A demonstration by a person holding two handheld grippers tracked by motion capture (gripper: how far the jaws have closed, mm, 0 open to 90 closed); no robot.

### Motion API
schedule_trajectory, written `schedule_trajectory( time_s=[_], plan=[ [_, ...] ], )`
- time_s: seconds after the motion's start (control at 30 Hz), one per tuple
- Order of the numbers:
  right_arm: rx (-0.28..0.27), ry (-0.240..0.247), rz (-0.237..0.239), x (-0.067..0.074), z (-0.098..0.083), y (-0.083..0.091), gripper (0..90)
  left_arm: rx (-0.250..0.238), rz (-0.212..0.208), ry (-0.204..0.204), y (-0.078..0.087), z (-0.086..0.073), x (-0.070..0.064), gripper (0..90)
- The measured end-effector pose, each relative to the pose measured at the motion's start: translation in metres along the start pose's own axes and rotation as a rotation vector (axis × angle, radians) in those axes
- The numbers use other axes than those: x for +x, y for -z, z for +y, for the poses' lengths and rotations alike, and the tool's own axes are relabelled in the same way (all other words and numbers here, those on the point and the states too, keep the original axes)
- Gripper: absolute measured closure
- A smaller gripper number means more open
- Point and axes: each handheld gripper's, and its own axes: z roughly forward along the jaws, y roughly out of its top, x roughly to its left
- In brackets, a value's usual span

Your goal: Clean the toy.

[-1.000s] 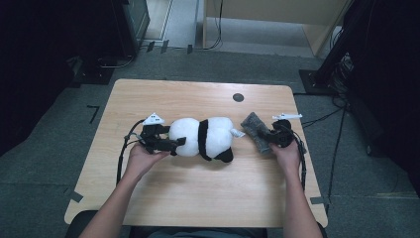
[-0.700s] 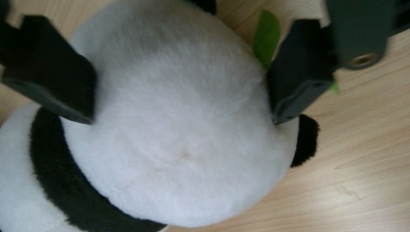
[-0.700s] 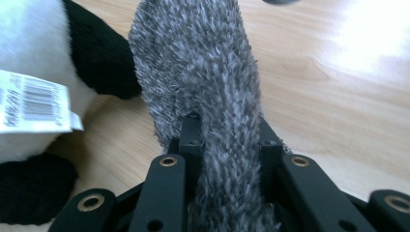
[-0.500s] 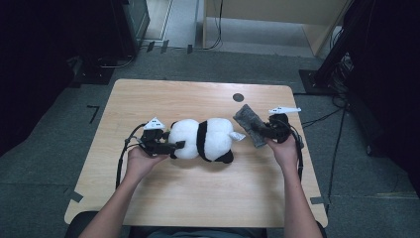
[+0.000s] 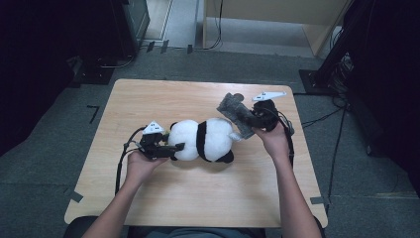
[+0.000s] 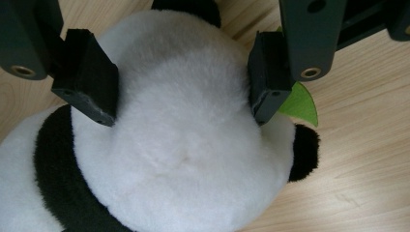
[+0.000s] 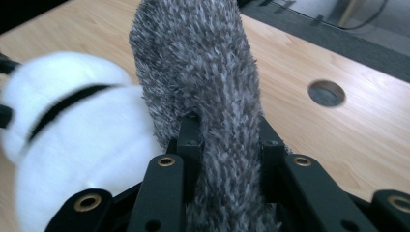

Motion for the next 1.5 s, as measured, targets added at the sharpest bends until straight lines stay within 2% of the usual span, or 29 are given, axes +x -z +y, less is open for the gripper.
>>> schedule_trajectory(
  time_s=[0.1, 0.2, 0.33, 0.6, 0.73, 0.93, 1.1, 1.2, 1.3, 1.5],
  plan=[
    [0.000, 0.014, 0.035, 0.009, 0.012, -0.004, 71.9, -0.001, 0.002, 0.004, 0.000, 0.000, -0.001, 33.0],
    [0.020, 0.038, 0.052, 0.019, 0.022, -0.013, 71.4, -0.001, 0.002, 0.006, 0.000, 0.000, -0.001, 32.6],
    [0.052, 0.043, 0.087, 0.030, 0.034, -0.026, 72.1, -0.006, 0.003, 0.006, 0.000, -0.001, -0.001, 32.2],
    [0.106, 0.076, 0.107, 0.051, 0.051, -0.056, 71.8, -0.014, 0.003, 0.009, -0.001, -0.002, 0.000, 31.6],
    [0.115, 0.097, 0.114, 0.060, 0.060, -0.066, 71.6, -0.015, 0.002, 0.011, -0.001, -0.001, 0.000, 31.7],
    [0.125, 0.139, 0.151, 0.083, 0.075, -0.078, 71.4, -0.016, 0.001, 0.011, -0.001, -0.001, 0.000, 31.7],
    [0.163, 0.171, 0.188, 0.101, 0.080, -0.099, 71.5, -0.014, 0.002, 0.010, -0.001, -0.001, 0.000, 31.8],
    [0.188, 0.172, 0.201, 0.106, 0.077, -0.113, 71.4, -0.017, 0.002, 0.012, -0.001, -0.001, 0.000, 31.8],
    [0.212, 0.176, 0.193, 0.108, 0.074, -0.124, 68.5, -0.013, 0.001, 0.020, -0.001, -0.002, 0.001, 31.7],
    [0.198, 0.141, 0.194, 0.100, 0.073, -0.123, 61.6, -0.007, 0.001, 0.022, -0.001, -0.001, 0.000, 32.6]
  ],
)
